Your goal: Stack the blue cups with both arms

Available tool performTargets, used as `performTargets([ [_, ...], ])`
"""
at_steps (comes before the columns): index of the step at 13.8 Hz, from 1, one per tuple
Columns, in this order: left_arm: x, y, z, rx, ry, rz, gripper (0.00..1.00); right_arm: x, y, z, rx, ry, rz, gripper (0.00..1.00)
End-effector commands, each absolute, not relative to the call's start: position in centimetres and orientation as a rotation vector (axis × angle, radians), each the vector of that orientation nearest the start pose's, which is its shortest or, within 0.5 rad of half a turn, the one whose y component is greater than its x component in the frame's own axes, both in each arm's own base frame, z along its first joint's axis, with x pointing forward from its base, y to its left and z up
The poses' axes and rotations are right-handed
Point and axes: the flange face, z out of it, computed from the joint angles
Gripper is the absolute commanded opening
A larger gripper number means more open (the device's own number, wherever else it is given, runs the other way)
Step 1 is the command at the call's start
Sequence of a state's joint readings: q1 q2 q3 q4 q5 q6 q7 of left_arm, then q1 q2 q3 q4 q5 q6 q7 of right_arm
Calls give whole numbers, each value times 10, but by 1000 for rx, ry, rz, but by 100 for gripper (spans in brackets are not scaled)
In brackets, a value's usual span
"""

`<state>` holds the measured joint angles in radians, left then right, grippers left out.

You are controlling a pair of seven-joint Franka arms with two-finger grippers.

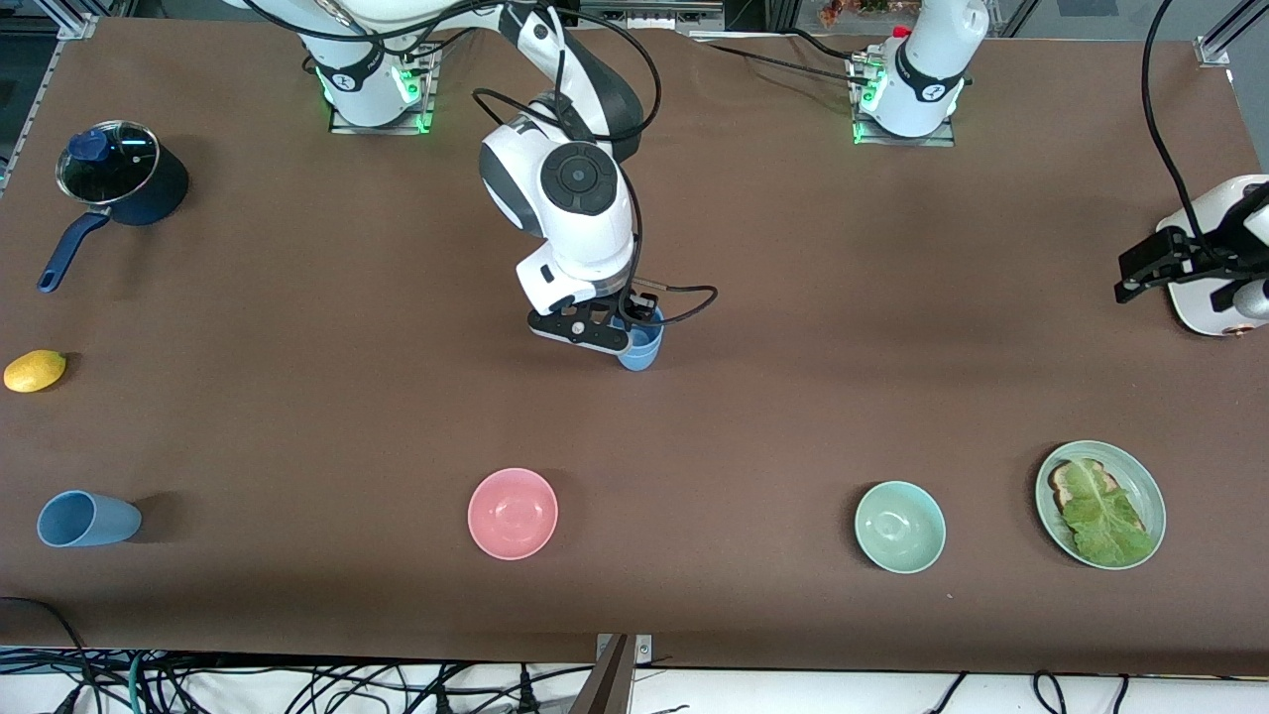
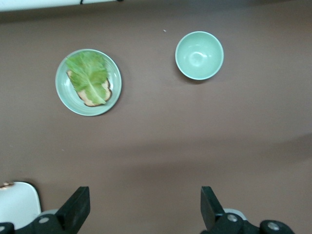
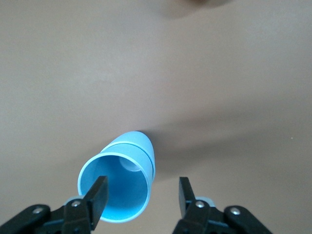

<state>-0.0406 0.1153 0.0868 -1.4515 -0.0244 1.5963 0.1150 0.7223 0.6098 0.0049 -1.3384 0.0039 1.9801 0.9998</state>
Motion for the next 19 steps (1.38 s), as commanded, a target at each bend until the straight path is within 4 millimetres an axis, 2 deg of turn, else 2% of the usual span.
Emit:
performTargets([
  [1,576,29,625,-3204,40,-35,100,564,438,425,-3090,403,-19,72],
  [5,565,36,640,-3200,14,-38,100,589,335,488,-3113,138,115,72],
  [6,564,36,639,-3203,-3,-30,100,593,308,498,-3118,52,143,76],
  [7,562,37,639,-3204,-29,-10,100,595,281,508,-3115,-26,157,84],
  [8,560,35,639,-3204,-55,6,100,596,253,513,-3112,-75,168,100],
  [12,549,31,649,-3208,-96,40,100,586,160,542,-3110,-155,179,100],
  [15,544,8,654,-3204,-83,47,100,577,101,569,-3097,-183,188,100],
  [17,545,0,654,-3203,-64,50,100,564,77,589,-3089,-196,200,100],
  [19,545,-4,652,-3203,-52,53,100,557,65,598,-3088,-178,211,100],
])
